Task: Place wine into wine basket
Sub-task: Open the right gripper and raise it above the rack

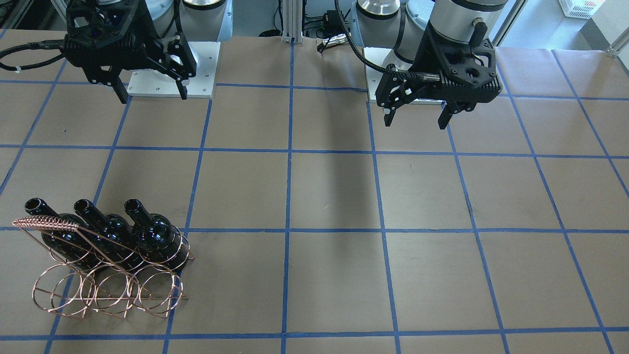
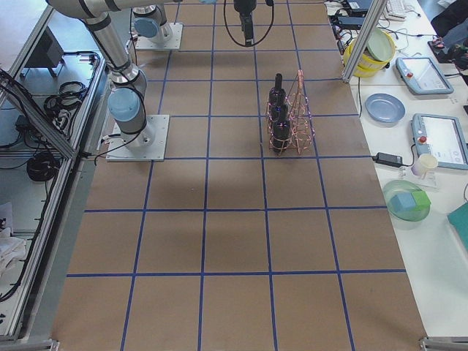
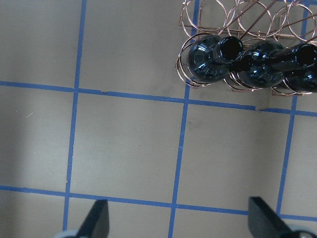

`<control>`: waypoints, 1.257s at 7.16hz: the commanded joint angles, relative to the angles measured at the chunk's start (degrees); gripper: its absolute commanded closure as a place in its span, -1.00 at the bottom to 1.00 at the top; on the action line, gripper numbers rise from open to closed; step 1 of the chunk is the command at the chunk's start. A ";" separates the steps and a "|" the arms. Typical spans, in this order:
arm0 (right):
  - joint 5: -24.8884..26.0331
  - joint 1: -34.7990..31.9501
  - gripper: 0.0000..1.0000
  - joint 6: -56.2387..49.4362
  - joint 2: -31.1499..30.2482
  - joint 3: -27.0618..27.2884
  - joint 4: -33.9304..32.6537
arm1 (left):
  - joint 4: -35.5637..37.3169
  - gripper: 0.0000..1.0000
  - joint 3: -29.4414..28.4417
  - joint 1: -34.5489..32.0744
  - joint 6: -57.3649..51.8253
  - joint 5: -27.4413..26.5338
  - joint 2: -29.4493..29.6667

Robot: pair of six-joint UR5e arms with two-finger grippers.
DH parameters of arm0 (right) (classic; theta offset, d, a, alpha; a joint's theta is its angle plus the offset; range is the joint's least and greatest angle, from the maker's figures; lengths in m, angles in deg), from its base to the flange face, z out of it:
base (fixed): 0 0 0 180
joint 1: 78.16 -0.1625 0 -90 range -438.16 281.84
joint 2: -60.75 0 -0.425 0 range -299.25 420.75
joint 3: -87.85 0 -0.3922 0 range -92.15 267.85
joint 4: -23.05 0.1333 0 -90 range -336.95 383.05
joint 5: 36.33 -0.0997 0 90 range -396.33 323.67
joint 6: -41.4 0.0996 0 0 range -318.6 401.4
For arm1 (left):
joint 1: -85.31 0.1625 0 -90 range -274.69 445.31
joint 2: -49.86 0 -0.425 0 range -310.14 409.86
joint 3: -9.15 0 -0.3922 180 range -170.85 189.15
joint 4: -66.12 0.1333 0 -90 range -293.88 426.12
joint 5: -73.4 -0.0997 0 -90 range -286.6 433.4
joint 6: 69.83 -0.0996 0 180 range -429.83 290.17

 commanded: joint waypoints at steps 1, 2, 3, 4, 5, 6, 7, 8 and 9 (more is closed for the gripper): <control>0.17 3.41 -1.00 -0.40 0.19 0.72 -3.76 | 0.00 -1.00 0.09 -0.03 -0.07 0.00 0.01; 0.26 3.52 -1.00 0.29 -0.25 0.81 -3.61 | 0.00 -1.00 0.09 -0.03 -0.07 -0.09 -0.08; 0.26 3.52 -1.00 0.65 -0.34 0.81 -3.87 | 0.00 -1.00 0.09 -0.03 0.02 0.00 -0.08; 0.00 3.52 -1.00 0.48 -0.08 0.90 -3.96 | 0.00 -1.00 0.17 -0.03 -0.07 -0.09 -0.08; 0.00 3.52 -1.00 0.56 -0.08 0.90 -3.87 | 0.00 -1.00 0.18 -0.03 0.02 0.00 -0.08; 0.00 3.52 -1.00 0.56 -0.08 0.90 -3.96 | 0.00 -1.00 0.18 -0.03 0.02 0.00 -0.08; 0.09 3.52 -1.00 0.82 -0.34 0.90 -4.13 | 0.00 -1.00 0.18 -0.03 0.02 0.00 -0.08; 1.04 3.52 -1.00 3.09 -0.60 0.81 -4.13 | 0.00 -1.00 0.26 -0.03 0.02 0.00 -0.08; 2.18 3.52 -1.00 4.42 -0.52 0.81 -4.05 | 0.00 -1.00 0.44 -0.03 0.02 -0.09 -0.08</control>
